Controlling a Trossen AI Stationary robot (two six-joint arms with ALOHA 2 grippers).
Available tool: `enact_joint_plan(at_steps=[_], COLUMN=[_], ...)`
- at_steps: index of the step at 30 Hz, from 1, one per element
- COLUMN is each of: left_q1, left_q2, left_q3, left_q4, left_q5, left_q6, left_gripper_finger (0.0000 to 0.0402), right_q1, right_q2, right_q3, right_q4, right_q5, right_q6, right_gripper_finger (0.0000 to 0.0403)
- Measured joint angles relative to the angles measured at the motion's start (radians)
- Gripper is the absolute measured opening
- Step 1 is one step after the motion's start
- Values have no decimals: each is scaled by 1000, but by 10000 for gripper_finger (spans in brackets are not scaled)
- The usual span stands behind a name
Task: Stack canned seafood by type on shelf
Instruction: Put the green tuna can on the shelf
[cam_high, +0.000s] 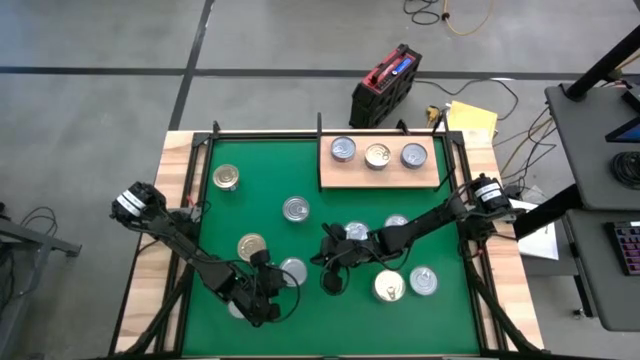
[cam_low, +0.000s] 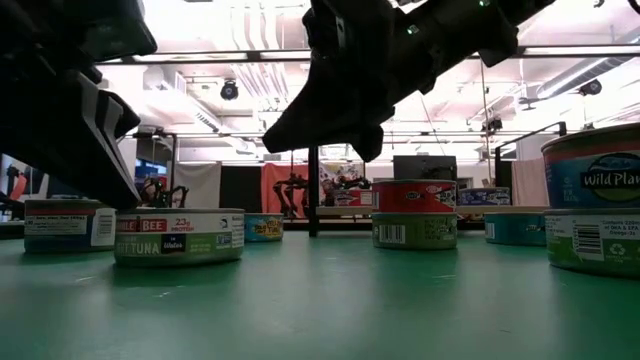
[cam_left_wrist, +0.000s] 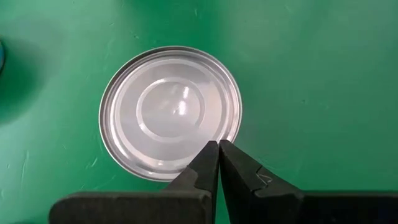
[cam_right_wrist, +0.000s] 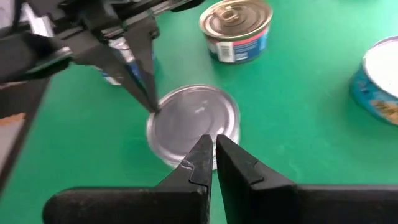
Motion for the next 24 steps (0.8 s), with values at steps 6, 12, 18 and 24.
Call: enact_joint_plan(at_steps=[6,12,18,24], left_q1=[-9,-17,-27,-38], left_q2=[1,1,2,25], left_q3=[-2,-13,-20,-19], left_q4=[5,24,39,56], left_q5=[-6,-23,-36,-70], left_q6=[-12,-36,-38,-39], left_gripper_finger=[0,0,0,0], right_q1=[0,1,1,7], right_q2=[6,8,8,8], right_q3=[0,0,0,0], right_q4=[2,2,10,57], right_q5=[-9,-6,-6,-6], right_q6=[30,34,5,-71], right_gripper_finger=[50,108,153,181])
